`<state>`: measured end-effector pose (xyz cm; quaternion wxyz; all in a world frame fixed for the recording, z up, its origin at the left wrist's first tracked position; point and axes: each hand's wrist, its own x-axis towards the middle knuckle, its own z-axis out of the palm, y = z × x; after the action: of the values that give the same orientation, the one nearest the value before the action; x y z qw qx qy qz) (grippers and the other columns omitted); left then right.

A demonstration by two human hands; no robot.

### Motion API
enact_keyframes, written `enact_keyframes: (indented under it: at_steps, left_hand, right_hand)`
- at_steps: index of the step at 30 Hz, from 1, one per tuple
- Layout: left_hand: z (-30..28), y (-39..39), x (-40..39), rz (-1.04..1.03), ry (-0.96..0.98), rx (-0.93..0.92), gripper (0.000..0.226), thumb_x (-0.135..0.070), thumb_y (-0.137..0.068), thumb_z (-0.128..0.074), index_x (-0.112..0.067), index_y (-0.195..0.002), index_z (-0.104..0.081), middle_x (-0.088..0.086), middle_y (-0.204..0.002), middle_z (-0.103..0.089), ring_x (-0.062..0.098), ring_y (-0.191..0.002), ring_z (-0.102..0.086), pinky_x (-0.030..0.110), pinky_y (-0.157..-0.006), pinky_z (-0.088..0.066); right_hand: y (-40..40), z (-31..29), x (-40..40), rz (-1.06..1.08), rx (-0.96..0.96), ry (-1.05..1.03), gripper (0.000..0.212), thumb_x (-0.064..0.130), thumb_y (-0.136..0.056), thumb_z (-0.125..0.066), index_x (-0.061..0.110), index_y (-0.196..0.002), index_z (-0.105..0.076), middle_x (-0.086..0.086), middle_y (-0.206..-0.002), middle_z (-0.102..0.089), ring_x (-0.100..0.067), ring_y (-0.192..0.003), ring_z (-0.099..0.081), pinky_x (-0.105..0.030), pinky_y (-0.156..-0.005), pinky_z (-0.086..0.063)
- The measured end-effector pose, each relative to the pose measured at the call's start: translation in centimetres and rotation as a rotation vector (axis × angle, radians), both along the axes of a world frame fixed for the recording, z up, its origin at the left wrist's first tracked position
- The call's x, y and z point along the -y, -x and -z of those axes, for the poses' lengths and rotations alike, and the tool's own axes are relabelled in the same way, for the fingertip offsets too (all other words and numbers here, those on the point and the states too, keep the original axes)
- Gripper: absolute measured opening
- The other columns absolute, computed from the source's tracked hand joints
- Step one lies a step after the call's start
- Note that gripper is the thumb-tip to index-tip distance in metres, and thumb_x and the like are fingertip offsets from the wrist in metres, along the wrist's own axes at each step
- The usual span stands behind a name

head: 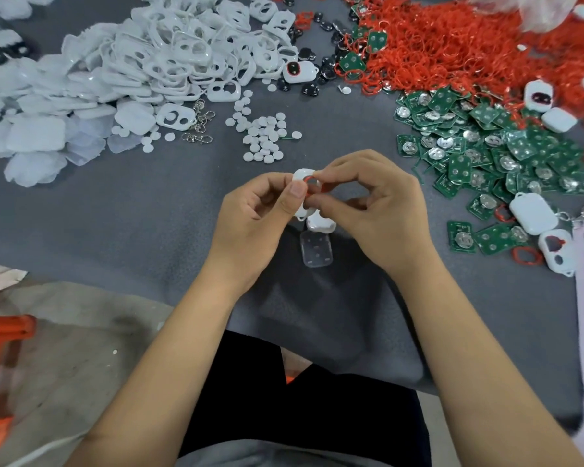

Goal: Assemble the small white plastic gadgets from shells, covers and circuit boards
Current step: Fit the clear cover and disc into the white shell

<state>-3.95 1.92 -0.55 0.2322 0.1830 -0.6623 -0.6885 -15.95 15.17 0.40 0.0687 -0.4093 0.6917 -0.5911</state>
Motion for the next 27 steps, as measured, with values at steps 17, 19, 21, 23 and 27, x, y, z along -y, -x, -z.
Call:
enact_keyframes:
  at_steps: [17,19,21,23,27]
  left_hand:
    - [-0.21,-0.28,-0.23,0.014,0.122,-0.042,0.015,-0.017,-0.103,-0.065,-0.018,-0.113,-0.076,-0.007,-0.100,-0.080,0.004,-0.092,-0.074,0.017,-0.080,-0.054]
    - [-0.25,-0.28,-0.23,0.018,0.139,-0.041,0.016,-0.018,-0.104,-0.064,-0.022,-0.113,-0.076,-0.009,-0.098,-0.080,0.003,-0.091,-0.073,0.019,-0.079,-0.056]
    - [-0.35,-0.31,-0.18,0.016,0.133,-0.034,0.016,-0.019,-0.104,-0.064,-0.025,-0.112,-0.076,-0.010,-0.096,-0.080,0.003,-0.089,-0.073,0.022,-0.078,-0.058]
    - [-0.47,-0.37,-0.11,0.016,0.099,-0.021,0.017,-0.020,-0.104,-0.063,-0.027,-0.111,-0.076,-0.010,-0.095,-0.080,0.002,-0.088,-0.072,0.024,-0.076,-0.061]
    - [-0.55,-0.41,-0.09,0.009,0.028,0.010,0.017,-0.021,-0.105,-0.060,-0.023,-0.111,-0.076,-0.008,-0.098,-0.080,0.003,-0.091,-0.073,0.019,-0.073,-0.057]
  right_hand:
    - [-0.22,0.02,-0.29,0.047,0.049,-0.031,0.021,0.018,-0.080,-0.090,0.019,-0.099,-0.081,-0.001,-0.098,-0.068,-0.020,-0.082,-0.070,-0.050,-0.058,-0.059]
    - [-0.28,0.01,-0.38,0.048,0.041,-0.045,0.022,0.019,-0.081,-0.089,0.019,-0.101,-0.081,-0.002,-0.098,-0.068,-0.021,-0.083,-0.070,-0.048,-0.058,-0.060]
    - [-0.33,-0.03,-0.38,0.045,0.044,-0.061,0.023,0.019,-0.082,-0.088,0.018,-0.103,-0.081,-0.003,-0.098,-0.067,-0.022,-0.082,-0.070,-0.048,-0.059,-0.059]
    - [-0.39,0.01,-0.31,0.040,0.040,-0.076,0.025,0.018,-0.081,-0.089,0.017,-0.105,-0.082,-0.004,-0.099,-0.065,-0.022,-0.081,-0.068,-0.046,-0.058,-0.059]
    - [-0.61,-0.05,-0.08,0.004,0.074,-0.039,0.027,0.019,-0.082,-0.088,0.019,-0.109,-0.080,-0.006,-0.100,-0.062,-0.023,-0.081,-0.068,-0.035,-0.056,-0.062]
